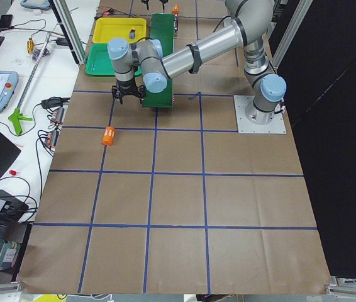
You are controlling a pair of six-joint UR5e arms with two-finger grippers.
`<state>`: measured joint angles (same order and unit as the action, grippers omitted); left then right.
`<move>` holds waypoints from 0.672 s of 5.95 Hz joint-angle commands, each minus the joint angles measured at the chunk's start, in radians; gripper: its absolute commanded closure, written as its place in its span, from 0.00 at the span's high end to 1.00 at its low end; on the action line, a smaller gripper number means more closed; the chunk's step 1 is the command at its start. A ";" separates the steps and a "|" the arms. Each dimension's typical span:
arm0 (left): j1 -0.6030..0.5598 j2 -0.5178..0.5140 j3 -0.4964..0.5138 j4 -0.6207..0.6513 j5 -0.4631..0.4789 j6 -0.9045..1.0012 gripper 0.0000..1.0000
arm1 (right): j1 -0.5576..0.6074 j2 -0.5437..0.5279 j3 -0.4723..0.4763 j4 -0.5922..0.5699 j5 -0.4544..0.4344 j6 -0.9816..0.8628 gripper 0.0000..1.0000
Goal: Sort buttons by color to trays
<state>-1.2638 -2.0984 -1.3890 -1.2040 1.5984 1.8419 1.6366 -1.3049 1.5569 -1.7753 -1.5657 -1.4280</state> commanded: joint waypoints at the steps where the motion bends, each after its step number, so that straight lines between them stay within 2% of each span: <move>1: 0.052 -0.138 0.166 0.009 0.038 0.062 0.98 | 0.008 -0.010 0.035 -0.026 0.012 0.034 1.00; 2: 0.061 -0.168 0.169 0.014 0.038 0.104 0.98 | 0.025 -0.007 0.044 -0.027 0.021 0.062 1.00; 3: 0.063 -0.205 0.171 0.079 0.038 0.126 0.98 | 0.066 0.010 0.063 -0.071 0.022 0.105 1.00; 4: 0.063 -0.228 0.174 0.095 0.038 0.132 0.98 | 0.081 0.035 0.089 -0.163 0.023 0.119 1.00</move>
<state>-1.2025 -2.2996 -1.2188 -1.1350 1.6364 1.9618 1.6968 -1.2907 1.6234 -1.8666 -1.5443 -1.3301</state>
